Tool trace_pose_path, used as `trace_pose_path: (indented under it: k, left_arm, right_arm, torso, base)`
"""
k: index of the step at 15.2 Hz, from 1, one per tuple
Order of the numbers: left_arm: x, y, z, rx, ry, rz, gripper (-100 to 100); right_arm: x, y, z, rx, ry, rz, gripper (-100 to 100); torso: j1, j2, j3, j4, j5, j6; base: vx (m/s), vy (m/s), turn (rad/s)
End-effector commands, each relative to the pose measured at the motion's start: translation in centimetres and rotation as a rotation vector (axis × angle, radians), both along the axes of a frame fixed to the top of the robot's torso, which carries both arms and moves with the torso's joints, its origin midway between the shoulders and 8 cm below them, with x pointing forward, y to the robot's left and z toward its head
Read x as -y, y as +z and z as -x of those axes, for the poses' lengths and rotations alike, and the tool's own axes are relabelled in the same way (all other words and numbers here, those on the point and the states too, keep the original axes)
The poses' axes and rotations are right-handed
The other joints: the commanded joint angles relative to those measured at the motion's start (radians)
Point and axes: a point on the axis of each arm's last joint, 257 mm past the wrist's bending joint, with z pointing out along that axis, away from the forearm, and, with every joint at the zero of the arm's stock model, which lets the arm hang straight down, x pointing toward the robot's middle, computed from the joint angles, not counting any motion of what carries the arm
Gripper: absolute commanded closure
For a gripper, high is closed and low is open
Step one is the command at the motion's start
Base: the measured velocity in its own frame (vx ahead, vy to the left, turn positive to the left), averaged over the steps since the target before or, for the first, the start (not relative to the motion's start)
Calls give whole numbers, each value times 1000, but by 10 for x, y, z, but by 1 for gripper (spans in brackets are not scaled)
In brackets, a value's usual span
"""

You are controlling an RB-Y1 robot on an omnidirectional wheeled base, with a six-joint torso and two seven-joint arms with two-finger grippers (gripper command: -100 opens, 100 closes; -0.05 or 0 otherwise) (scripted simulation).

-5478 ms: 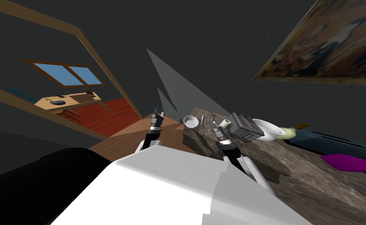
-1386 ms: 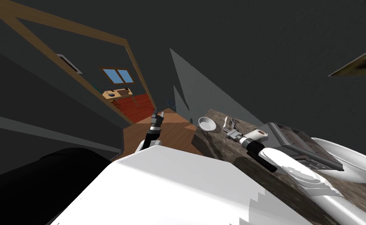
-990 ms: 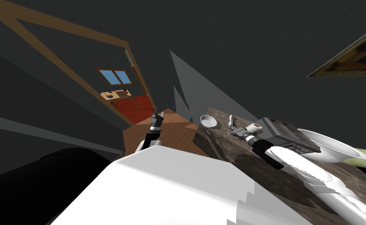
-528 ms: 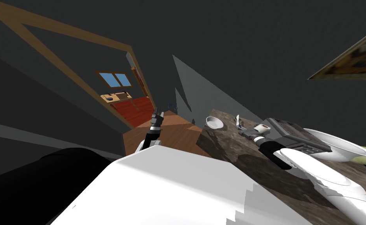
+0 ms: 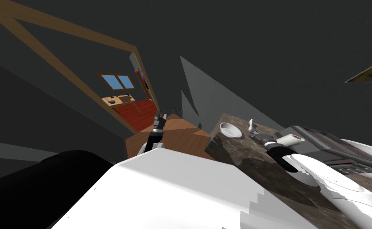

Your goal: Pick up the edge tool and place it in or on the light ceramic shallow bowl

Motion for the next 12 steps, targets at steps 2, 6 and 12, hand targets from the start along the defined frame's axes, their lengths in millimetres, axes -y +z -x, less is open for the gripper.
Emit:
trace_pose_path:
  k: [2,6,12]
  left_arm:
    - [0,0,0,0,0,0,0]
    - [0,0,0,0,0,0,0]
    - [0,0,0,0,0,0,0]
  right_arm:
    - [29,-5,9,15,-97,-43,100]
    - [66,-16,26,28,-221,-99,100]
    - [95,-26,44,37,-324,-144,100]
  torso:
    - [-1,-1,-1,0,0,0]
    - [0,0,0,0,0,1]
    - [-4,3,1,0,-1,4]
  base:
    - [162,239,-8]
    - [136,245,7]
    - [105,187,-9]
